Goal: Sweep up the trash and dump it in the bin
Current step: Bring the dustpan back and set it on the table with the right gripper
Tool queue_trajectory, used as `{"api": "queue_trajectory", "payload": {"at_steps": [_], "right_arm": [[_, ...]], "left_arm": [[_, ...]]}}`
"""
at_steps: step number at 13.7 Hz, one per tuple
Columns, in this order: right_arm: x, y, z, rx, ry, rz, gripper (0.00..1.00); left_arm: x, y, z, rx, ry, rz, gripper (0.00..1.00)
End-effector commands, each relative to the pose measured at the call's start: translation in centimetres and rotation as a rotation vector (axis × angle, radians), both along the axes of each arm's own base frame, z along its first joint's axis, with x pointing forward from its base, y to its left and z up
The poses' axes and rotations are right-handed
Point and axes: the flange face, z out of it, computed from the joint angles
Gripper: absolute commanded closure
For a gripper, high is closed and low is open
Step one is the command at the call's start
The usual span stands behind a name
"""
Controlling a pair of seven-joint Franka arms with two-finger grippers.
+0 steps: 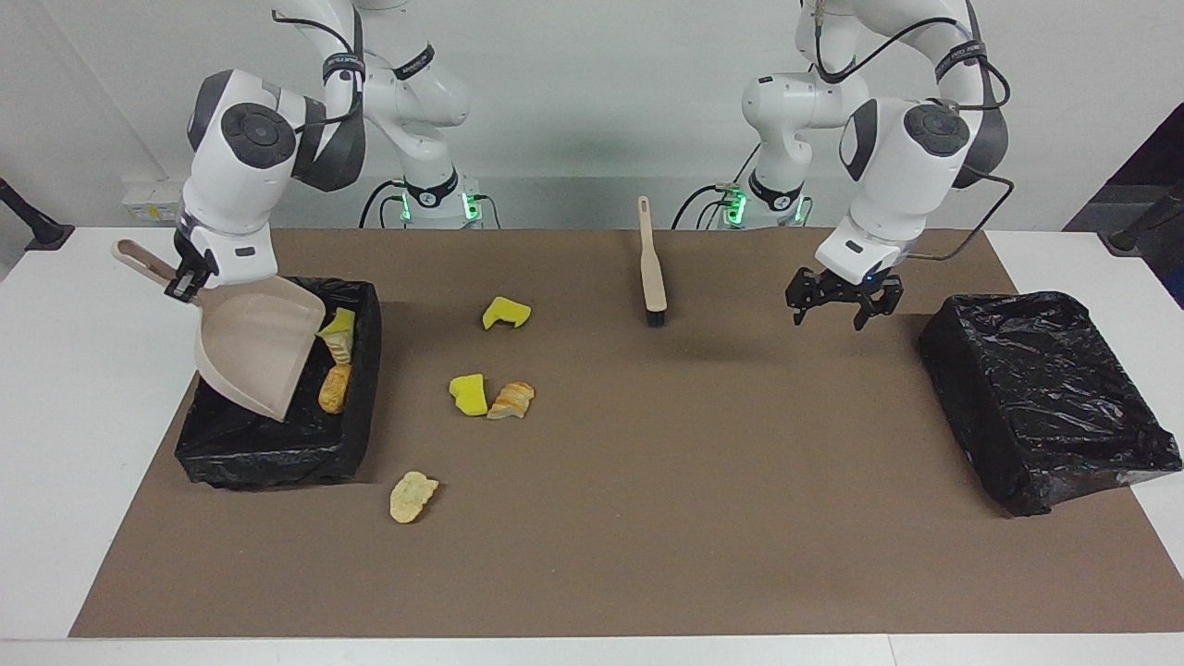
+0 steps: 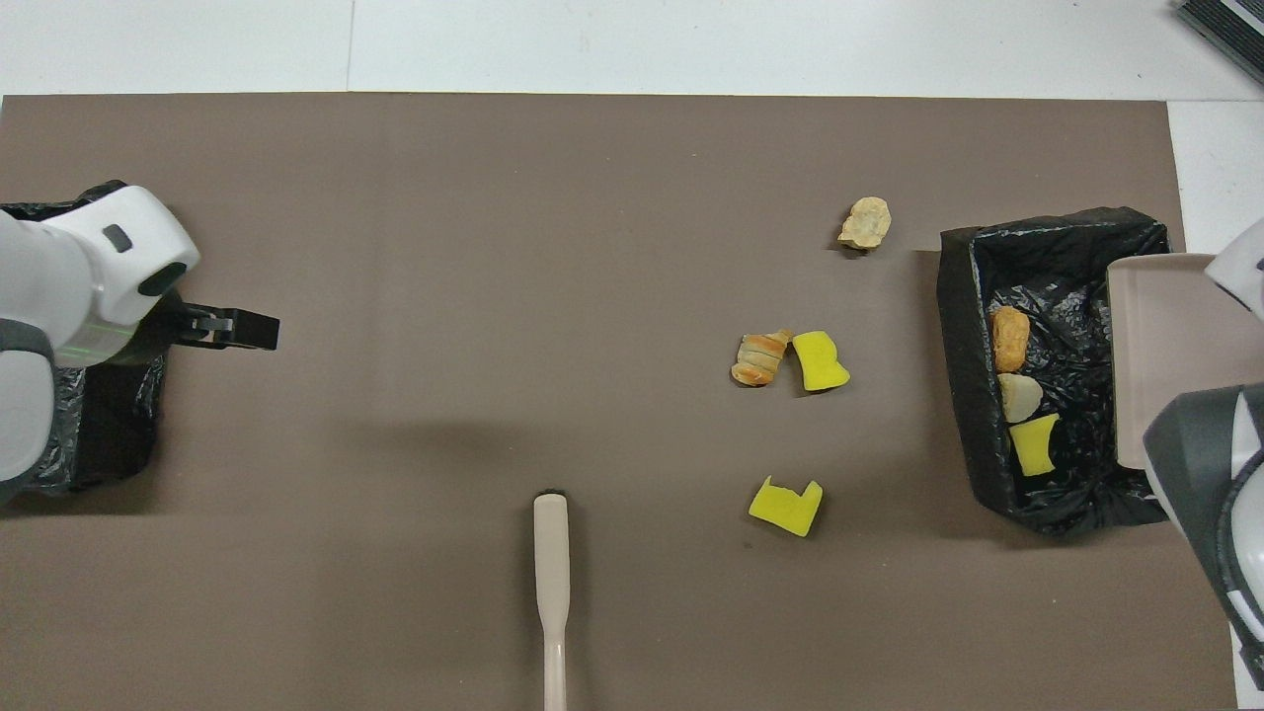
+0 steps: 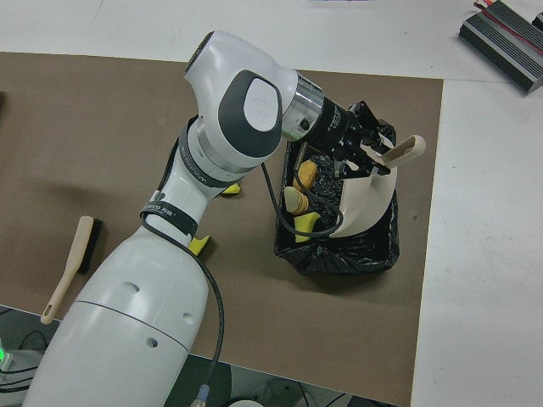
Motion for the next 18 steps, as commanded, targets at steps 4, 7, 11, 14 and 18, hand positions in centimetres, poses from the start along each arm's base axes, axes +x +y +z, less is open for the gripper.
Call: {"api": "queue_trajectory", "payload": {"at_steps": [4,7,11,14,18], "right_arm": [[1.1,3.4,4.9,0.118,-0.110,-0.030,1.00],[2.1,5.4,4.5,0.294,-0.206,-0.145,1.00],[2.8,14.3,4.4,0.462,-0.381,-0.338,1.00],[4.2,20.6,3.1,0.573,-0.474,-0.560,1.00],[7.9,31.3,-0.3,0.664,-0.596,-0.888,1.00]], "left_arm": [[-0.9,4.7,6.2,0.009,0.038,0.040,0.00],[-2.4,4.8,8.8,0.012,0.045,0.039,0.00],[-3.9,3.8,9.1,0.013,0.078,0.029,0.00],[-3.9,3.8,9.0,0.013,0.078,0.027,0.00],[-4.2,4.4,9.0,0.016,0.096,0.021,0.00]]}}
